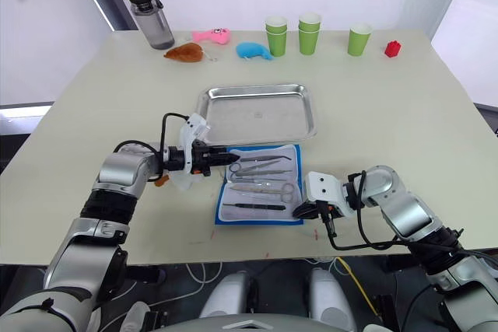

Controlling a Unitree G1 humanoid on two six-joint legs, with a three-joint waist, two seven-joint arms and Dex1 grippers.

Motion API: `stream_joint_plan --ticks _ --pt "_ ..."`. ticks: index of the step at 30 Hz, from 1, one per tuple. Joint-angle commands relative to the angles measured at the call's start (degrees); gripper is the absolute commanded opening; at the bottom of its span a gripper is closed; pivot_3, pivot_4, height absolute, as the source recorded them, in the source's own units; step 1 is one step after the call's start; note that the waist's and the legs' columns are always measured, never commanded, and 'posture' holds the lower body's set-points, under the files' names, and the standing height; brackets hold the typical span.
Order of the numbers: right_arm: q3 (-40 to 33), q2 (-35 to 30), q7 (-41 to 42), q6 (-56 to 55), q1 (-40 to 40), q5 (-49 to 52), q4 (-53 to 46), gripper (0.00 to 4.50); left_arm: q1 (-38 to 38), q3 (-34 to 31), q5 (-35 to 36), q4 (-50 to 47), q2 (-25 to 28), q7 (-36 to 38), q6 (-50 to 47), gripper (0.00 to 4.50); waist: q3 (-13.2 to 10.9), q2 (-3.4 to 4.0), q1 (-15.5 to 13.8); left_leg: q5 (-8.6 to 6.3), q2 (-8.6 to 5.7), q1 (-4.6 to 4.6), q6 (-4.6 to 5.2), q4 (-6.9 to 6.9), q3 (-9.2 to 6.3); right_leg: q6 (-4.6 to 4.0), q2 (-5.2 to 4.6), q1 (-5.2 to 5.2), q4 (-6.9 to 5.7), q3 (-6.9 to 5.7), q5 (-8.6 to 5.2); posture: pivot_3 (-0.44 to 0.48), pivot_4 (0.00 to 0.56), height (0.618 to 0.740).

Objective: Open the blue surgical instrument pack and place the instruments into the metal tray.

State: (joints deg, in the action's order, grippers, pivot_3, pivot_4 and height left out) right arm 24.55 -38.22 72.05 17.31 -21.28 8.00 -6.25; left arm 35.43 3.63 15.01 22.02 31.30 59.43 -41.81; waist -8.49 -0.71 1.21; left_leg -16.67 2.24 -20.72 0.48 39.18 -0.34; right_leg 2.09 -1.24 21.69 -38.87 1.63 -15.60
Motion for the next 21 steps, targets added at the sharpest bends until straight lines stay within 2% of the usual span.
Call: stream_joint_plan --ticks 1,10,11,12,16,21 --pt "1.41 -0.18 -0.23 0.98 1.5 -1.48 1.11 0.0 -1.83 -1.44 0.61 0.89 0.7 -1.67 -2.2 1.42 -0.03 -0.04 0.15 0.0 0.01 -0.02 0.0 -0.01 0.0 0.0 0.0 0.02 0.0 0.0 0.0 0.0 0.15 0.734" --pt "1.29 -0.31 -0.2 2.06 1.96 -1.24 0.45 0.0 -4.18 -2.99 4.12 -3.39 2.88 0.12 -3.24 1.42 -0.08 -0.09 0.93 -0.01 0.01 -0.1 -0.02 -0.16 0.02 -0.02 -0.04 0.06 0.18 0.02 0.01 0.0 0.15 0.734" --pt "1.31 -0.38 -0.13 2.24 1.97 -1.2 0.35 0.52 -4.43 -3.31 4.59 -3.84 3.15 0.36 -3.3 1.48 -0.09 -0.1 0.99 -0.01 0.0 -0.1 -0.02 -0.2 0.02 -0.03 -0.04 0.06 0.23 0.02 0.01 0.0 0.15 0.734" --pt "1.28 -0.38 -0.27 2.15 1.93 -1.33 0.32 0.78 -4.65 -3.68 5.17 -4.27 3.41 0.77 -3.04 1.48 -0.09 -0.1 0.99 -0.01 0.01 -0.1 -0.02 -0.3 0.02 -0.03 -0.04 0.06 0.31 0.02 0.01 0.0 0.15 0.734" --pt "1.27 -0.31 -0.61 0.96 2.0 -2.12 0.66 2.44 -5.22 -4.2 6.55 -5.58 3.93 1.64 -2.47 1.48 -0.14 -0.19 1.09 -0.01 0.01 -0.08 -0.02 -0.55 0.02 -0.05 -0.06 0.07 0.48 0.01 0.02 0.0 0.15 0.734" --pt "0.93 -0.34 -0.89 1.04 2.49 -1.7 0.08 2.44 -6.43 -5.34 8.62 -8.35 5.11 3.67 -1.42 1.48 -0.2 -0.27 1.15 -0.01 0.01 -0.07 -0.02 -0.63 0.02 -0.05 -0.08 0.09 0.53 0.01 0.02 0.0 0.15 0.734"
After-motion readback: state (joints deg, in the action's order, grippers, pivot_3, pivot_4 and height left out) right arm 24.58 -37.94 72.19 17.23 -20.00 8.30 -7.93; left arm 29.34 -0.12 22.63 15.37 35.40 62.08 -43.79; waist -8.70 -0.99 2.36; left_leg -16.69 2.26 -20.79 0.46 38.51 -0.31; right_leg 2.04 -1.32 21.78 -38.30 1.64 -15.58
